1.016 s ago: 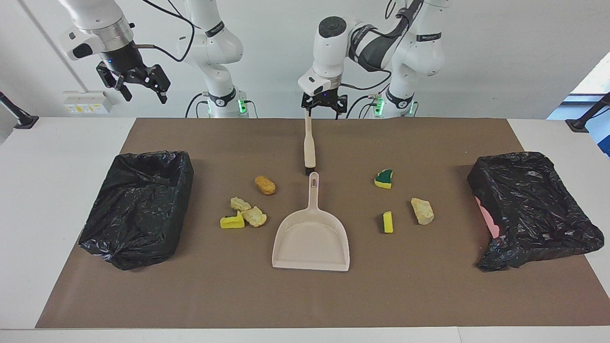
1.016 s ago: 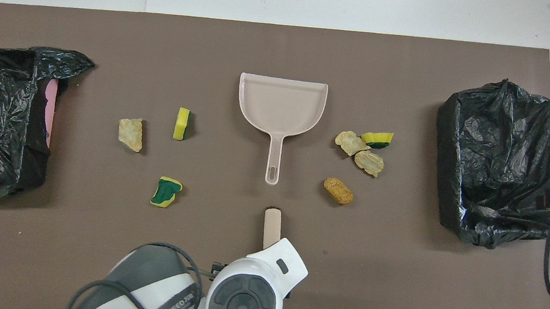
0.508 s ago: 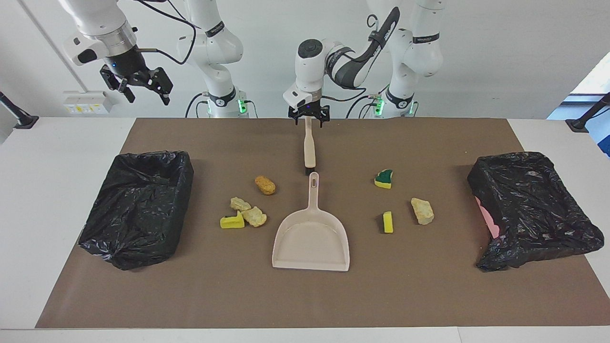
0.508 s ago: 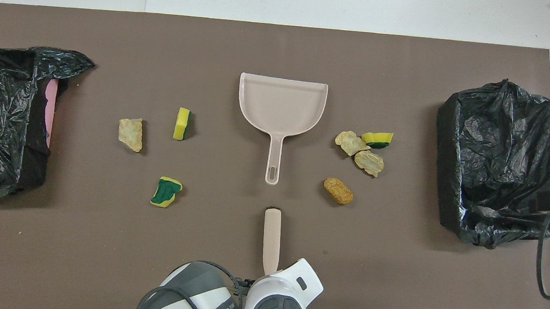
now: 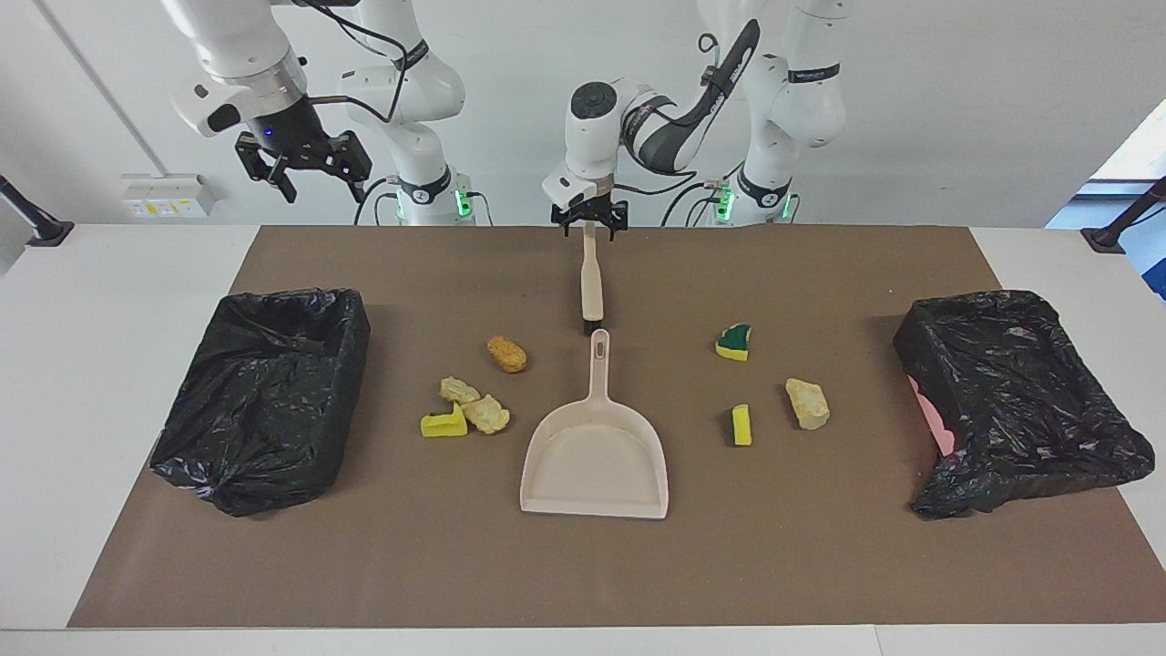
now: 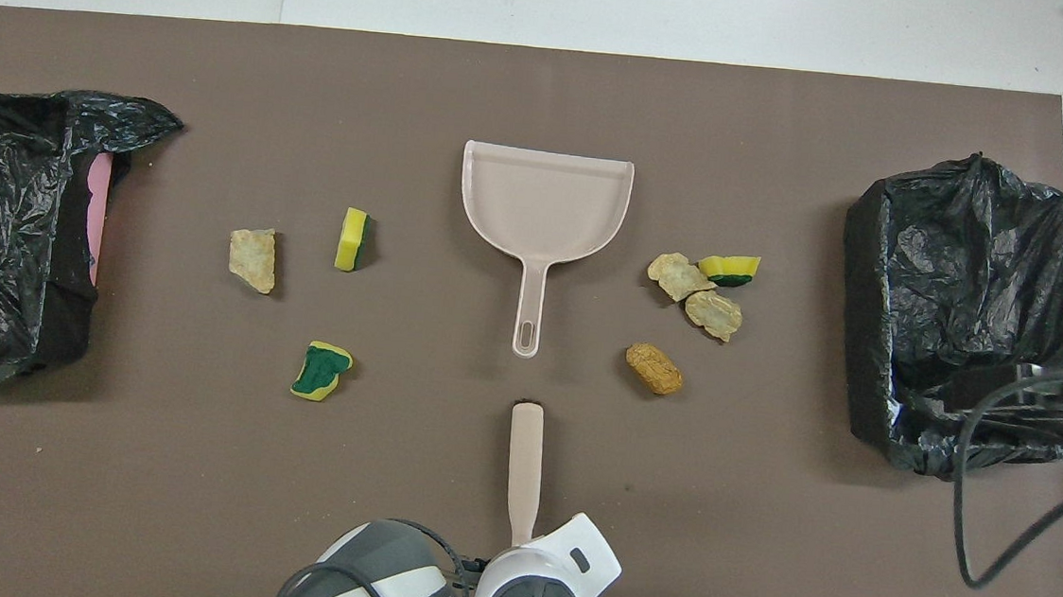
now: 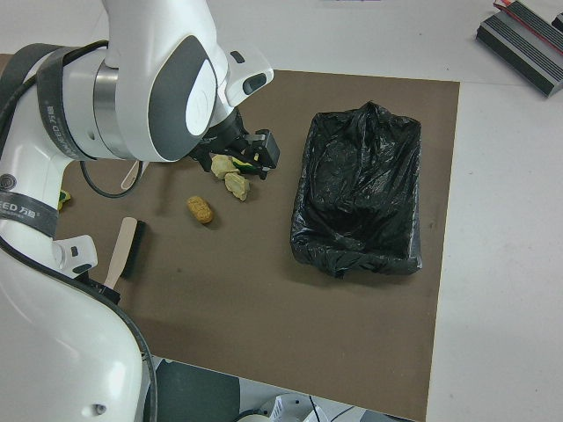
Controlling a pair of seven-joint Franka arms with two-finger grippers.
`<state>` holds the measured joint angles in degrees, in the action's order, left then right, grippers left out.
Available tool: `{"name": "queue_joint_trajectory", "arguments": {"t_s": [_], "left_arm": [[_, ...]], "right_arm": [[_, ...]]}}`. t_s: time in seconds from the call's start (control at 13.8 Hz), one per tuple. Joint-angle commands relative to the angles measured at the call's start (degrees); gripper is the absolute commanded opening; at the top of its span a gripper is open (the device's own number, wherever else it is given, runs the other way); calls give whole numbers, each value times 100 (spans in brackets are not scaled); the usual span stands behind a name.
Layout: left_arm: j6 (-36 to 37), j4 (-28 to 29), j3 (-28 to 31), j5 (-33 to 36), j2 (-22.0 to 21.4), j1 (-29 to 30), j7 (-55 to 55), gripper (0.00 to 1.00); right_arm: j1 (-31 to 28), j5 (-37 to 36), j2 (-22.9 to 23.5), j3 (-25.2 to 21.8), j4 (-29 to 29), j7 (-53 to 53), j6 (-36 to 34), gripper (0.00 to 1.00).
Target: Sweep and dump trash in bin
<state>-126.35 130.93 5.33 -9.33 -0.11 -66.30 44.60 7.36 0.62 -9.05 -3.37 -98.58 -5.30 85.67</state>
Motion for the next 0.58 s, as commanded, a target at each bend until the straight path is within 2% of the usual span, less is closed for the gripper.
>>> {"name": "queue_joint_trajectory", "arguments": {"t_s": [0.0, 0.07, 0.15, 0.29, 0.51], "left_arm": [[-127, 117, 108, -165, -41, -129, 231, 84], [-84, 109, 108, -174, -50, -129, 337, 73], [-57, 100, 108, -174, -50, -129, 347, 53], [4, 100, 108, -174, -50, -129, 330, 29], [573, 39, 108, -174, -120, -138, 356, 12]], "right_arm": [[99, 105, 437, 21, -47, -226, 623, 100], [125, 105, 604, 56, -47, -243, 861, 100], [160, 105, 763, 65, -47, -261, 1020, 100], [161, 105, 1001, 65, -47, -252, 1293, 100], [161, 105, 1081, 65, -56, -252, 1329, 100]]}}
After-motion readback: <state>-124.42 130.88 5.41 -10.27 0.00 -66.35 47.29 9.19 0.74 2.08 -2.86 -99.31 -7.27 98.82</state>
